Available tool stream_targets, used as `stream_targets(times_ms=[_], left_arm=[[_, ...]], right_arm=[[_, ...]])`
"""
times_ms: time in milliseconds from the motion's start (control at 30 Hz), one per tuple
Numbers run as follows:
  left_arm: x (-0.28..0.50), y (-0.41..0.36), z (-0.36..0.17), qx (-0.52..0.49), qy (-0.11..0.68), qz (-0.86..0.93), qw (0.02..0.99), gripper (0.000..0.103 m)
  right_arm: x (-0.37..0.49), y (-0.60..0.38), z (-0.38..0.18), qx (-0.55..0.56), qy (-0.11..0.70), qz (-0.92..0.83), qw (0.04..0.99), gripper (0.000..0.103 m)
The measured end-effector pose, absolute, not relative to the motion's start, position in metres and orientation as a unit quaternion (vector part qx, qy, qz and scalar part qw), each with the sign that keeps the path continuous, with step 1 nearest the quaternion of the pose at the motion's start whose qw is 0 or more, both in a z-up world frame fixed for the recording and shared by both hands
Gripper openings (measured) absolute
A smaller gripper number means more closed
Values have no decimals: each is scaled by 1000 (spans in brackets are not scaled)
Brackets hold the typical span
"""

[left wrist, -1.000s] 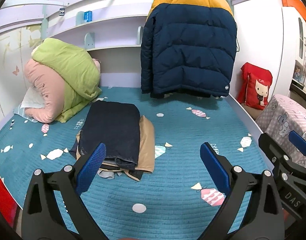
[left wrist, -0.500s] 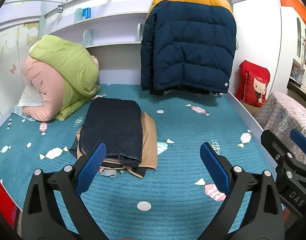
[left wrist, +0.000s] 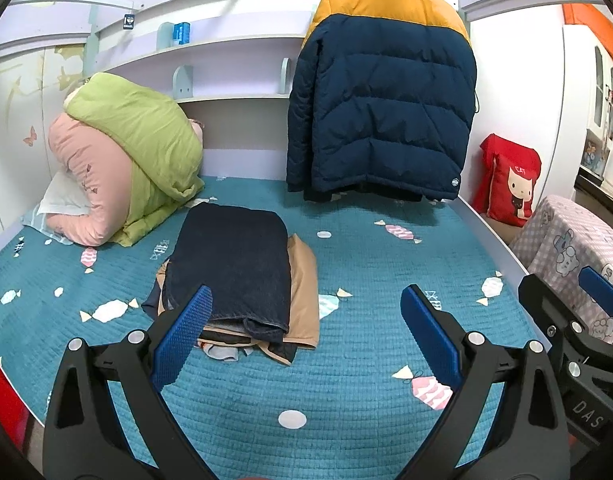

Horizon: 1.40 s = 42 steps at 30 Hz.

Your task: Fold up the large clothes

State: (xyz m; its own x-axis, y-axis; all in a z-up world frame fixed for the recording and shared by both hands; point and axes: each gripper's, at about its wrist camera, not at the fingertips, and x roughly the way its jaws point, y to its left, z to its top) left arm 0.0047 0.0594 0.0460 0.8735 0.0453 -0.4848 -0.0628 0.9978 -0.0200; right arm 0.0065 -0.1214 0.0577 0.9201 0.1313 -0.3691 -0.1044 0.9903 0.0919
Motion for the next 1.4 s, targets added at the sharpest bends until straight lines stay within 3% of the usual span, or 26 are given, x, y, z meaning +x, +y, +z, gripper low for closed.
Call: stream_targets(times_ms=[1400], left_arm=[[8,61,44,-8,255,26,966,96]], right_arm=[[10,-128,58,42,176,57,982,95]])
